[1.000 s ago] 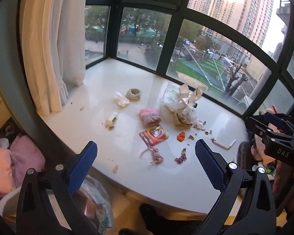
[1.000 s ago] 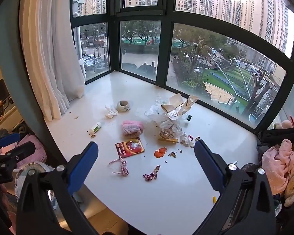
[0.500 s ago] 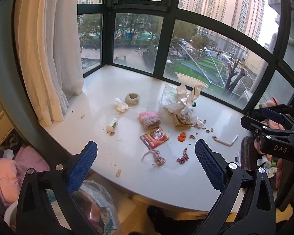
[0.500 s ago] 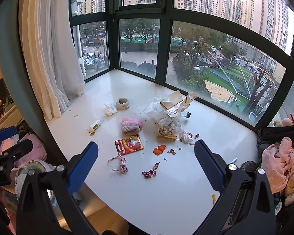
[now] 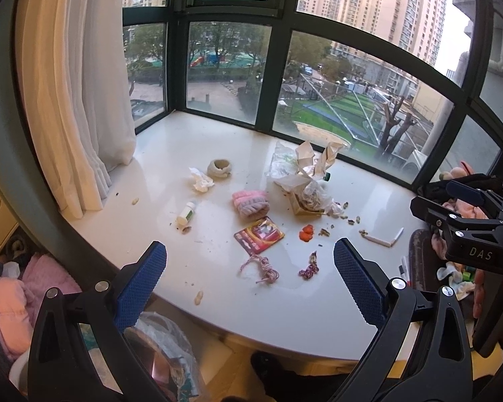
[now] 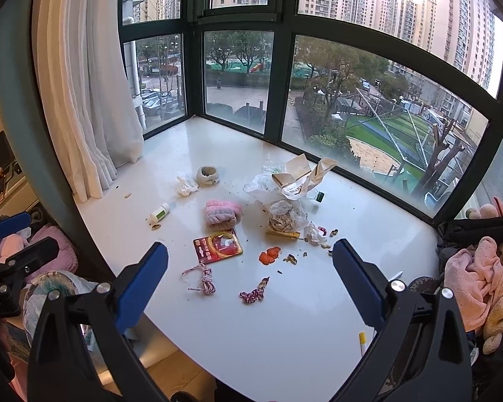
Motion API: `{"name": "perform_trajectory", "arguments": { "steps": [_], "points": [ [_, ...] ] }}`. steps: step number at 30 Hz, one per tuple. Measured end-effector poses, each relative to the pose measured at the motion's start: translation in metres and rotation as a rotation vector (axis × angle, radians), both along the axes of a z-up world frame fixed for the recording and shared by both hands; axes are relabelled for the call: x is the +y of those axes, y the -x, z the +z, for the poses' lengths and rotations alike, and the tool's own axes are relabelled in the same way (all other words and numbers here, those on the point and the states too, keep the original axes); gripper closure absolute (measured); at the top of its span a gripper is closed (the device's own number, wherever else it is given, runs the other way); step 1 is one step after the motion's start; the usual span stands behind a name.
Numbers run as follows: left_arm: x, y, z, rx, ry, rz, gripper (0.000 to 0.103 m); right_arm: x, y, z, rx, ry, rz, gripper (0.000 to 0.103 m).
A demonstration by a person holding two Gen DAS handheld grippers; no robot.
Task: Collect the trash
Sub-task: 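Move both tools toward the window ledge trash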
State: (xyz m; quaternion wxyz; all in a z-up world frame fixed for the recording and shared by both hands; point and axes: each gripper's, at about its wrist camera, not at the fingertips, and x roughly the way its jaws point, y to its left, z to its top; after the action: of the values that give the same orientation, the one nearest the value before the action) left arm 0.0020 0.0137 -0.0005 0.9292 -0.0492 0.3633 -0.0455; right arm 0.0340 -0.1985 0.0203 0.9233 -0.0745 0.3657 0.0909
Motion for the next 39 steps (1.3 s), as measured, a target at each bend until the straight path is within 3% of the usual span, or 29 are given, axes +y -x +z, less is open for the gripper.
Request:
{"name": "perform_trajectory", "arguments": {
  "steps": [15,20,25,30,34,39],
  "points": [
    [0.003,-0.007,0.0,0.011,-0.005,-0.005,0.006,0.007,-0.003,-0.005,0.012,-0.019,0.016,0.007],
    [0.006,-0.005,-0.004,0.018,-0.003,-0.01,0.006,0.002,-0.007,-0.003,-0.002,-0.083,0.128,0.007],
    [0.005,-0.004,-0.004,-0.006,-0.019,-0.074,0.006,-0.009,-0.014,-0.001,-0.045,-0.033,0.178,0.007],
    [0.004,-0.013,-0.005,-0.01,-0.032,-0.098,0.006,-0.014,-0.021,-0.006,-0.034,-0.064,0.214,0.007],
    [0.009,-0.022,-0.012,0.005,0.031,-0.123,0.006,-0.019,-0.026,-0.012,-0.032,-0.091,0.232,0.007],
    [0.005,-0.028,-0.022,0.005,0.028,-0.161,0.006,-0.028,-0.037,-0.028,0.045,-0.07,0.26,0.007]
  ]
}}
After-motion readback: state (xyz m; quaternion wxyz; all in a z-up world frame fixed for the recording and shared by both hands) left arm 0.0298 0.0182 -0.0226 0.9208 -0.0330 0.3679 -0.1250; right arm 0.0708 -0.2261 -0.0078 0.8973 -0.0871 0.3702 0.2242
